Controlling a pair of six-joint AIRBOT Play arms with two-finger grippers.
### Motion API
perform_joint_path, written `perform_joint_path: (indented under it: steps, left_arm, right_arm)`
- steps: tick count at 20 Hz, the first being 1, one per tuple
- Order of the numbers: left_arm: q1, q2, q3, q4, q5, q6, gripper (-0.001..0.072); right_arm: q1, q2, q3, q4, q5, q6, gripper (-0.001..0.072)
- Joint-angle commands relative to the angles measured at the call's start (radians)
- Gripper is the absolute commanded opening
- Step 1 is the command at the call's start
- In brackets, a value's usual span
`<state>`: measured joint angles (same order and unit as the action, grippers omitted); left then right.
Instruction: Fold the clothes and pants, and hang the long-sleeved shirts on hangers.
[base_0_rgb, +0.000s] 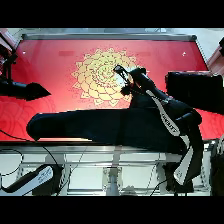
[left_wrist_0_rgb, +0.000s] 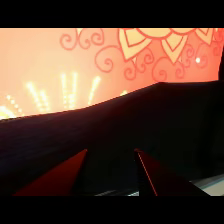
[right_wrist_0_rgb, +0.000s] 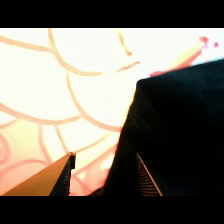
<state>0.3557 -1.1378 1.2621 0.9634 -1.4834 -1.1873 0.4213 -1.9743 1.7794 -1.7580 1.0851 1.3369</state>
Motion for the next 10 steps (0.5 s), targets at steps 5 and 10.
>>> perform_joint_path:
  steps: [5,10]
  left_arm:
    - [-0.001,0.003,0.0,-0.016,0.0,-0.003,0.0369]
    - [-0.001,0.003,0.0,-0.031,0.0,-0.004,0.0369]
  right_arm:
    - [0.045,0.006,0.074,-0.017,0.174,0.085,0.0452]
    - [0.092,0.006,0.229,-0.001,0.414,0.148,0.0443]
